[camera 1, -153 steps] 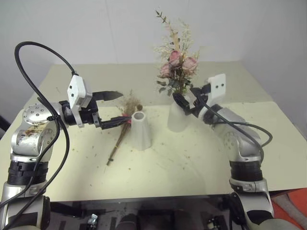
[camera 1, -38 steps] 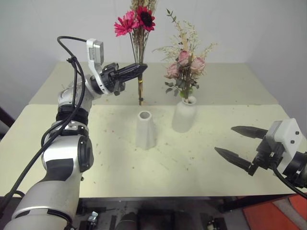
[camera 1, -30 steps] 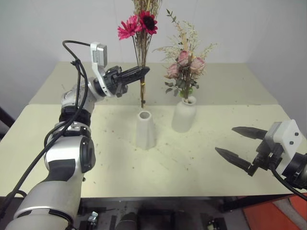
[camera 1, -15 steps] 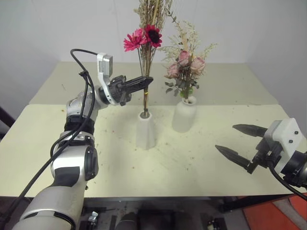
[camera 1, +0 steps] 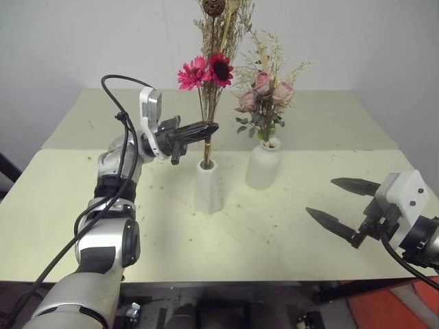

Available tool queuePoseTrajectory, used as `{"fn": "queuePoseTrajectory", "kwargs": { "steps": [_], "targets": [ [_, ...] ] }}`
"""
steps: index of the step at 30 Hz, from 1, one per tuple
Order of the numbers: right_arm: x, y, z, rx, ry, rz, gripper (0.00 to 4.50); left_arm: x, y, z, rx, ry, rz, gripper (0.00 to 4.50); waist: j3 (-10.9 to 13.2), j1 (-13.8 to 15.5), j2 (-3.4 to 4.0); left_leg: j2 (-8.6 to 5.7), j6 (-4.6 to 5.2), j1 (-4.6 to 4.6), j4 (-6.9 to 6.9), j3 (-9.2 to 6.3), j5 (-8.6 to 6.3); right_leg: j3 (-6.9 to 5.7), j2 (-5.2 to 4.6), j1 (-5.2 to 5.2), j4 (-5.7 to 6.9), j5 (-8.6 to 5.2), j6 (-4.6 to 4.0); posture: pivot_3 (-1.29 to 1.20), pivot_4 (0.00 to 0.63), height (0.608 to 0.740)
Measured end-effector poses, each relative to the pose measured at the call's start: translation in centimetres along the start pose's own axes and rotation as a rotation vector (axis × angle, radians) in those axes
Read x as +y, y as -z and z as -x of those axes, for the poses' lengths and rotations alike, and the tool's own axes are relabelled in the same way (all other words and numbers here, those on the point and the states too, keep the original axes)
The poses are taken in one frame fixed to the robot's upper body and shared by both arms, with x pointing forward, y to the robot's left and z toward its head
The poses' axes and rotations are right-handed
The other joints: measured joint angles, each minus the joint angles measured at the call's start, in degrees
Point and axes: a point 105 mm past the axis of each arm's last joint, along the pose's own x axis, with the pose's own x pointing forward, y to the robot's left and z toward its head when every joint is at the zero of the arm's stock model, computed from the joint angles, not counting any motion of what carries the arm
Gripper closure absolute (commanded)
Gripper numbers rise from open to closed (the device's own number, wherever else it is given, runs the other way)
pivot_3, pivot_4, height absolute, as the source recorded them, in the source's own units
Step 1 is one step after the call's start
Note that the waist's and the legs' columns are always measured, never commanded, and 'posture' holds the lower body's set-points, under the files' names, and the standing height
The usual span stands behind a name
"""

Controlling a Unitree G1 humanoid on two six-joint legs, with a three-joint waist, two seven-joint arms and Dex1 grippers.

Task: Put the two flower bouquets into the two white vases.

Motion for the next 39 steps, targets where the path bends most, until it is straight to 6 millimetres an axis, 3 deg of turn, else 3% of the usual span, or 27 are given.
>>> {"fn": "queuePoseTrajectory", "kwargs": {
  "steps": [8,30,33,39],
  "targets": [
    [0.0,0.1,0.0,-0.001,-0.013,-0.006,0.00,-0.6,1.8,0.7,0.013,0.010,-0.037,4.48,0.0,0.1,0.00,0.00,0.00,-0.01,0.01,0.00,0.00,0.00,0.00,0.00,0.01,0.00,0.00,0.00,0.150,0.740],
    [0.1,0.1,0.1,-0.001,-0.046,-0.009,0.00,-0.9,2.8,1.5,0.027,-0.019,-0.156,4.48,0.0,0.0,0.00,0.01,0.00,0.02,0.04,0.00,0.00,0.00,0.01,0.02,0.03,0.01,-0.01,0.00,0.150,0.740],
    [0.0,0.1,0.1,-0.003,-0.045,-0.007,0.00,-1.0,2.8,1.5,0.024,-0.017,-0.149,3.72,0.0,0.0,0.00,0.01,0.00,0.03,0.04,-0.01,0.00,0.00,0.01,0.03,0.04,0.01,-0.01,0.00,0.150,0.740],
    [-0.1,0.1,0.1,-0.005,-0.045,-0.005,0.00,-1.3,3.1,2.1,0.034,-0.017,-0.135,1.77,0.0,0.0,0.00,0.01,0.00,0.02,0.04,-0.01,0.00,0.00,0.01,0.02,0.04,0.01,-0.01,0.00,0.150,0.740]
  ]
}}
